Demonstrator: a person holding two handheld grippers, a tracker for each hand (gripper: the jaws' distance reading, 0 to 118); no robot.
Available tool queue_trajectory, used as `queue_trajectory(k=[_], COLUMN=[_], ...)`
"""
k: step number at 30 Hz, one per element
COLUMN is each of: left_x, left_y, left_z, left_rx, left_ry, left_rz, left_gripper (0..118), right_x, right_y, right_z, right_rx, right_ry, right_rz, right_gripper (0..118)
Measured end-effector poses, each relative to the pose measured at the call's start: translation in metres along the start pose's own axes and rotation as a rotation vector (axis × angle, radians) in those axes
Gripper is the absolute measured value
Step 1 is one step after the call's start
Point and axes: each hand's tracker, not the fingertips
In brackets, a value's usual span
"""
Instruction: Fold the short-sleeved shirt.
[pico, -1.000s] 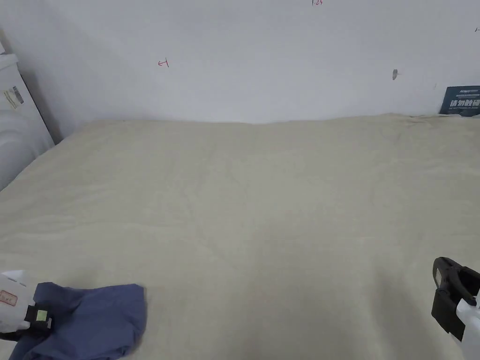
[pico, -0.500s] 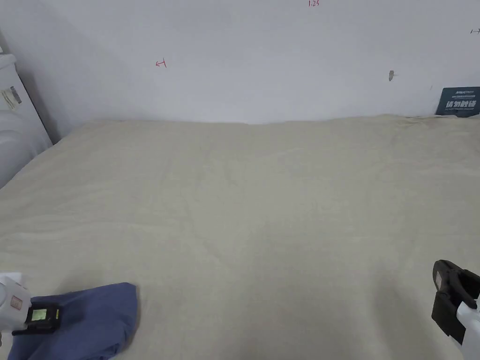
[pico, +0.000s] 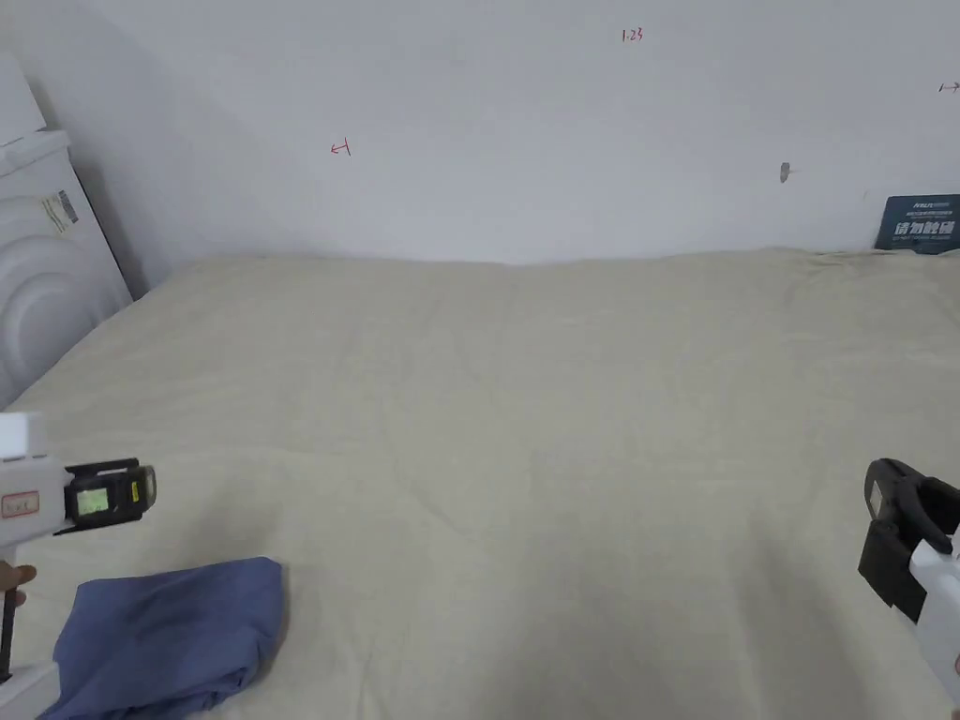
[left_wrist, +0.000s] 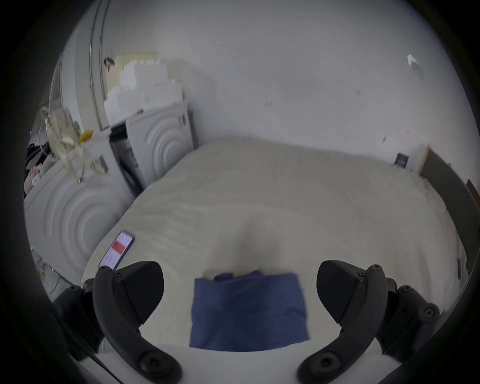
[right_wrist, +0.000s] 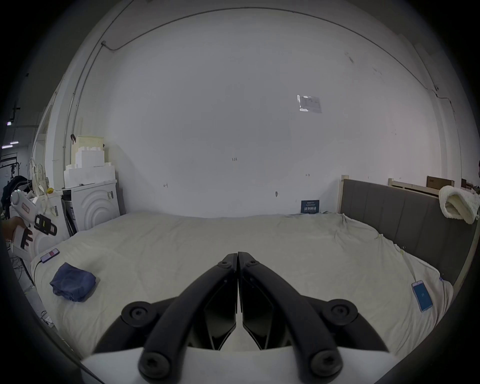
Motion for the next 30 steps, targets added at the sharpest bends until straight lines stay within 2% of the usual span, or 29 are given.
queue_trajectory(k=[5,8,10,12,16,17,18,19,20,21,24,26,30], left_x=[0.041,0.071,0.09,0.11,0.148,0.156,0.16,0.167,0.174,0.18,0.198,0.211,0.223], left_y=[0.012,0.009,0.002,-0.007,-0.03,-0.036,-0.042,-0.047,-0.053,-0.057,-0.068,-0.075,-0.086], left_z=[0.046,0.068,0.077,0.087,0.095,0.096,0.088,0.088,0.087,0.085,0.081,0.079,0.074], left_rx=[0.205,0.315,0.369,0.424,0.506,0.526,0.539,0.547,0.562,0.566,0.566,0.576,0.602], left_ry=[-0.021,-0.001,-0.01,-0.032,-0.019,-0.026,-0.031,-0.032,-0.04,-0.048,-0.09,-0.105,-0.173], left_rz=[-0.041,-0.063,-0.087,-0.094,-0.136,-0.149,-0.155,-0.151,-0.156,-0.148,-0.135,-0.125,-0.054], left_gripper=[118,113,103,88,70,61,42,42,38,28,20,1,0], right_x=[0.004,0.006,0.006,0.006,0.005,0.005,0.005,0.004,0.005,0.005,0.005,0.005,0.004], right_y=[0.013,0.018,0.019,0.019,0.017,0.016,0.016,0.015,0.014,0.013,0.011,0.008,0.006], right_z=[0.002,0.004,0.004,0.004,0.002,0.002,0.002,0.001,0.002,0.001,0.0,-0.001,-0.002], right_rx=[0.039,0.06,0.072,0.083,0.097,0.101,0.103,0.106,0.108,0.109,0.112,0.116,0.125], right_ry=[0.003,0.004,0.004,0.004,-0.006,-0.011,-0.014,-0.018,-0.022,-0.027,-0.044,-0.061,-0.101], right_rz=[0.005,-0.001,-0.003,-0.004,0.0,0.001,0.004,0.006,0.007,0.009,0.013,0.014,0.018], right_gripper=[0,0,0,0,0,0,0,0,0,0,0,0,0])
